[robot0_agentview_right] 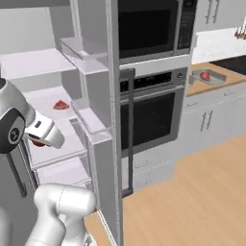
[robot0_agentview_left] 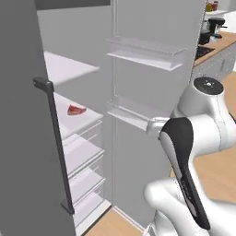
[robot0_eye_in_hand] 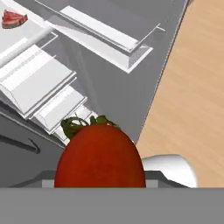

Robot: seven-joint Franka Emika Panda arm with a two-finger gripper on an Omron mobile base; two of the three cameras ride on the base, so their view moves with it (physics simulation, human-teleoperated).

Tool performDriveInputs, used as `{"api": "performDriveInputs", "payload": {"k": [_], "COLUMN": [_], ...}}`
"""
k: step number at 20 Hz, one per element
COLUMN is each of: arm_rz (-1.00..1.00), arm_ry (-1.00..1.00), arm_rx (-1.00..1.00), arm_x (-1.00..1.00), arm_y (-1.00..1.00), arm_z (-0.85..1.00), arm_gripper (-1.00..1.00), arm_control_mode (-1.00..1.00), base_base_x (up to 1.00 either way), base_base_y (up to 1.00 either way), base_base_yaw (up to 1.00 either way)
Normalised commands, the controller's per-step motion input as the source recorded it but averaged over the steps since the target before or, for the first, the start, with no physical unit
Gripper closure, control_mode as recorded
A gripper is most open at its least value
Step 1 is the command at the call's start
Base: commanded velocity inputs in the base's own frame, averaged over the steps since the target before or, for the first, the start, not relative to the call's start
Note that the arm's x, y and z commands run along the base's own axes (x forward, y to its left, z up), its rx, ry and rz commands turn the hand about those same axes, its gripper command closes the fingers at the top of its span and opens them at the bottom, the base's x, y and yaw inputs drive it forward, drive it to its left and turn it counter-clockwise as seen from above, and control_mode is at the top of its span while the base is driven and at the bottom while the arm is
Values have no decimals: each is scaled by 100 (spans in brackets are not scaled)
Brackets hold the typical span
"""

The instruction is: Place one tomato and one steak in each tupperware on the nearby counter, to pack two identical lunches.

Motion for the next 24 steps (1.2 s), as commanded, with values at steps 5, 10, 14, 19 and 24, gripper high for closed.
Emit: {"api": "performDriveInputs", "payload": {"k": [5,10,14,19,24], "arm_rz": [0,0,0,0,0], "arm_ry": [0,0,0,0,0], "arm_rx": [0,0,0,0,0], "arm_x": [0,0,0,0,0], "arm_y": [0,0,0,0,0], "arm_z": [0,0,0,0,0], "arm_gripper": [100,100,100,100,100], "arm_control_mode": [100,100,100,100,100], "base_base_x": [-47,-12,46,100,100], "base_base_y": [-19,-61,-100,-80,-27], "base_base_yaw": [-84,-83,-49,12,41]}}
